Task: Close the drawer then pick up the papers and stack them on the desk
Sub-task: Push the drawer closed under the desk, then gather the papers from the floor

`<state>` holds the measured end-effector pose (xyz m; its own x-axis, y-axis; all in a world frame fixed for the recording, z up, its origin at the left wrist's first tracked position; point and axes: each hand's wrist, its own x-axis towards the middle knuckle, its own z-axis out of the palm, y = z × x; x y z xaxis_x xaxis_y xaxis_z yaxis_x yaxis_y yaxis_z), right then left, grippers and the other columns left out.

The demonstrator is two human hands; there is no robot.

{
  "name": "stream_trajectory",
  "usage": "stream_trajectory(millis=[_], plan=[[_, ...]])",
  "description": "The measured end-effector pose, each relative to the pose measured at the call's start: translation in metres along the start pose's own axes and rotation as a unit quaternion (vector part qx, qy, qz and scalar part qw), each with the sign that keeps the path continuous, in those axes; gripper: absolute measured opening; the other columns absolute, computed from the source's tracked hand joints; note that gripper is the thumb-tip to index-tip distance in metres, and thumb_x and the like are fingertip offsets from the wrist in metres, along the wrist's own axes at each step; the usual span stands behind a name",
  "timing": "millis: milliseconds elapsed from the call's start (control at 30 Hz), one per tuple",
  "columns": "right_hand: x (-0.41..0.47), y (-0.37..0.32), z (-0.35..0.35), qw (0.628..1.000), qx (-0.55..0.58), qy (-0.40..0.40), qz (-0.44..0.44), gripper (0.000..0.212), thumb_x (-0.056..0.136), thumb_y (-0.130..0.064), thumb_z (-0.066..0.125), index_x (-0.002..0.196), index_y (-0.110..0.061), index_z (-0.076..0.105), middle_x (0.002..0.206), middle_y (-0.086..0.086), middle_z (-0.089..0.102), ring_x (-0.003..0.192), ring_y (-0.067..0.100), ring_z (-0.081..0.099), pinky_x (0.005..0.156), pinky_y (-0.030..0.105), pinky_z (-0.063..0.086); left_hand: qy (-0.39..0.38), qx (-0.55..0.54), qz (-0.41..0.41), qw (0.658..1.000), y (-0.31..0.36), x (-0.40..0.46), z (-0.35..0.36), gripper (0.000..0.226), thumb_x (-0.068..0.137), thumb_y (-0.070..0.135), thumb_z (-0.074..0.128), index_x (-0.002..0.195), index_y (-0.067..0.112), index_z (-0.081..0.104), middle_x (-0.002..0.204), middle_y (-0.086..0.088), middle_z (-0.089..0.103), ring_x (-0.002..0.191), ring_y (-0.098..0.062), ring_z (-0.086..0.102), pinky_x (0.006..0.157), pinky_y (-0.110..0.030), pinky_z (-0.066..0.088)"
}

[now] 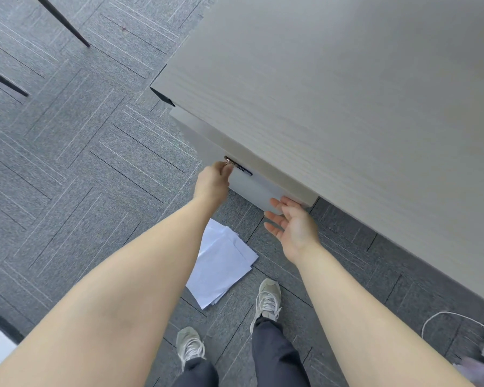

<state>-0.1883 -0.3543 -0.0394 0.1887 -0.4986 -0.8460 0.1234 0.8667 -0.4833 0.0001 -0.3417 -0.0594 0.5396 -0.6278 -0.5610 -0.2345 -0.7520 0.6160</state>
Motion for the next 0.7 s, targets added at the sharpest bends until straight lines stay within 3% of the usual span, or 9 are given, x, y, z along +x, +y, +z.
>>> stream_trajectory(millis=[67, 133, 300, 467, 533, 633, 700], plan=[[-0.007, 0.002, 0.004, 1.000, -0.029, 0.002, -0.009, 0.035, 0.093, -0.010, 0.045, 0.126, -0.021, 0.046, 0.105, -0.002, 0.066, 0.092, 0.021, 0.060, 0.080, 0.037, 0.049, -0.021, 0.017, -0.013, 1.000, -0.005, -0.015, -0.007, 0.049, 0.094, 0.040, 0.047, 0.134, 0.012, 0.048, 0.129, -0.011, 0.063, 0.110, -0.031, 0.063, 0.095, -0.041, 0.048], [-0.017, 0.008, 0.008, 0.997, -0.068, 0.018, -0.019, 0.041, 0.091, -0.012, 0.047, 0.130, -0.022, 0.047, 0.107, -0.001, 0.066, 0.092, 0.021, 0.060, 0.077, 0.037, 0.050, -0.024, 0.027, -0.008, 0.999, -0.022, -0.040, -0.017, 0.047, 0.095, 0.036, 0.047, 0.134, 0.010, 0.049, 0.131, -0.011, 0.061, 0.117, -0.030, 0.058, 0.092, -0.035, 0.042], [-0.054, 0.060, 0.025, 0.991, -0.116, 0.058, -0.030, 0.036, 0.092, -0.015, 0.047, 0.127, -0.018, 0.054, 0.111, 0.007, 0.068, 0.087, 0.023, 0.061, 0.071, 0.036, 0.051, -0.082, 0.036, -0.021, 0.996, -0.116, -0.103, -0.056, 0.034, 0.097, 0.028, 0.043, 0.114, 0.009, 0.065, 0.104, -0.009, 0.068, 0.096, -0.027, 0.059, 0.076, -0.027, 0.035], [-0.037, 0.179, 0.042, 0.980, -0.169, 0.106, 0.016, 0.035, 0.090, -0.013, 0.049, 0.124, -0.014, 0.057, 0.108, 0.011, 0.068, 0.081, 0.024, 0.059, 0.064, 0.033, 0.049, -0.103, 0.067, -0.115, 0.986, -0.262, -0.098, -0.085, 0.030, 0.093, 0.028, 0.043, 0.085, 0.007, 0.064, 0.082, -0.013, 0.065, 0.079, -0.031, 0.059, 0.067, -0.036, 0.040], [-0.011, 0.236, 0.040, 0.973, -0.186, 0.126, 0.051, 0.035, 0.091, -0.015, 0.048, 0.125, -0.014, 0.055, 0.106, 0.010, 0.067, 0.074, 0.022, 0.058, 0.062, 0.032, 0.049, -0.104, 0.069, -0.143, 0.982, -0.317, -0.079, -0.087, 0.027, 0.093, 0.029, 0.044, 0.088, 0.012, 0.064, 0.083, -0.011, 0.066, 0.074, -0.028, 0.059, 0.064, -0.034, 0.040], [0.029, 0.316, 0.028, 0.957, -0.227, 0.148, 0.106, 0.035, 0.091, -0.016, 0.048, 0.126, -0.015, 0.052, 0.104, 0.009, 0.065, 0.076, 0.022, 0.059, 0.063, 0.033, 0.049, -0.101, 0.044, -0.180, 0.978, -0.393, -0.046, -0.076, 0.035, 0.092, 0.033, 0.048, 0.113, 0.011, 0.066, 0.109, -0.013, 0.070, 0.101, -0.032, 0.064, 0.085, -0.039, 0.052], [0.064, 0.362, 0.012, 0.949, -0.242, 0.157, 0.127, 0.032, 0.090, -0.012, 0.049, 0.122, -0.017, 0.052, 0.103, 0.010, 0.062, 0.082, 0.024, 0.057, 0.065, 0.034, 0.049, -0.106, 0.026, -0.189, 0.976, -0.437, -0.018, -0.059, 0.036, 0.090, 0.033, 0.053, 0.116, 0.011, 0.065, 0.118, -0.011, 0.068, 0.109, -0.031, 0.062, 0.096, -0.046, 0.051]])
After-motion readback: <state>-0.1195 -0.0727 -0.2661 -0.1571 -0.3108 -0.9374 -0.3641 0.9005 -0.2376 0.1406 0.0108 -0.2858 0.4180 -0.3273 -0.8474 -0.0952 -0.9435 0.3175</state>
